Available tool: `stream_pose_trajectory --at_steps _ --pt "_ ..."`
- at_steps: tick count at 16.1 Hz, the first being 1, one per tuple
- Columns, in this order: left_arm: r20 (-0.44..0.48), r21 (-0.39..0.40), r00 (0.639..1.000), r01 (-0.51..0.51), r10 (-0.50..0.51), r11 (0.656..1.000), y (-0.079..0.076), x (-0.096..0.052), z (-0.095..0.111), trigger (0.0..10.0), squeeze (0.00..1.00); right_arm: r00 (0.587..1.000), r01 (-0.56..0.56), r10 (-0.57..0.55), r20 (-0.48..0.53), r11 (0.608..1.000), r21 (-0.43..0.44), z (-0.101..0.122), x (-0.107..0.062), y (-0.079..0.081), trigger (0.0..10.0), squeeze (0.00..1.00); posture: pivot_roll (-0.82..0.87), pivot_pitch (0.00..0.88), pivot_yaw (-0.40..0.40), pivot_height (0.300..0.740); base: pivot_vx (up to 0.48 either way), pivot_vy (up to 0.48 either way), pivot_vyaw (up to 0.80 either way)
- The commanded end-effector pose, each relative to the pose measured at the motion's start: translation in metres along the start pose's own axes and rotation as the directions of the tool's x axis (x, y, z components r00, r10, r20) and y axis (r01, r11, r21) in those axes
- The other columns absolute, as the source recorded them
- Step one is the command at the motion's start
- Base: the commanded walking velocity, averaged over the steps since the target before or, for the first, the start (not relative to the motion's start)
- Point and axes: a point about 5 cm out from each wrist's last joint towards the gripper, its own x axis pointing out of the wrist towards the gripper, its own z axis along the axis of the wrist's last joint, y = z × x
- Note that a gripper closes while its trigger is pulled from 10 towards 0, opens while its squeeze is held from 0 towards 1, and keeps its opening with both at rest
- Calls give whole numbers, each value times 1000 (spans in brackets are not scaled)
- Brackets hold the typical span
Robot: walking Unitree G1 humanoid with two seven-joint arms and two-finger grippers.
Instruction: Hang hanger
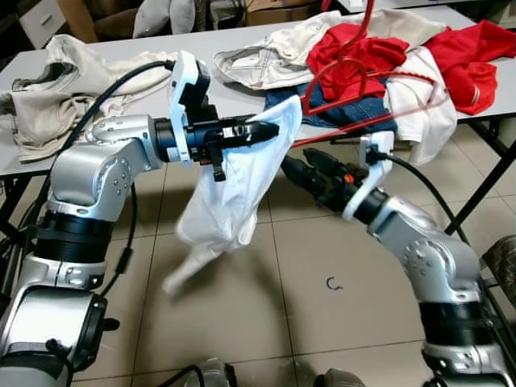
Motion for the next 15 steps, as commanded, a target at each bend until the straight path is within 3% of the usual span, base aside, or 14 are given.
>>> stream_pose_trajectory --at_steps 1,4,5,6,7,11,15 --pt "16 30 1000 5 -5 1000 -2 2 9 0 0 999 -40 40 0 999 23 1 7 5 10000 1000 -97 0 95 740 0 0 0" --pt "33 16 999 19 -20 1000 -7 5 11 0 0 999 -2 3 -46 1000 29 -5 18 3 10000 1000 -91 0 93 740 0 0 0" --pt "48 8 998 30 -30 1000 -10 6 14 0 0 997 30 -27 -71 999 29 -8 23 0 10000 902 -87 0 91 740 0 0 0" --pt "69 0 997 34 -34 999 -12 8 16 0 0 994 49 -45 -95 998 40 -12 27 -2 10000 235 -87 0 91 740 0 0 0" --pt "102 -6 994 28 -27 1000 -13 11 20 0 0 987 66 -59 -149 997 44 -20 31 -2 10000 0 -81 0 88 740 0 0 0" --pt "127 -12 992 -8 10 1000 -12 9 23 0 0 968 77 -67 -241 996 34 -37 31 -1 10000 0 -74 0 80 740 0 0 0" --pt "161 -25 986 -32 35 999 -11 5 29 0 0 925 128 -112 -364 991 22 -59 20 -10 10000 0 -76 0 75 740 0 0 0"
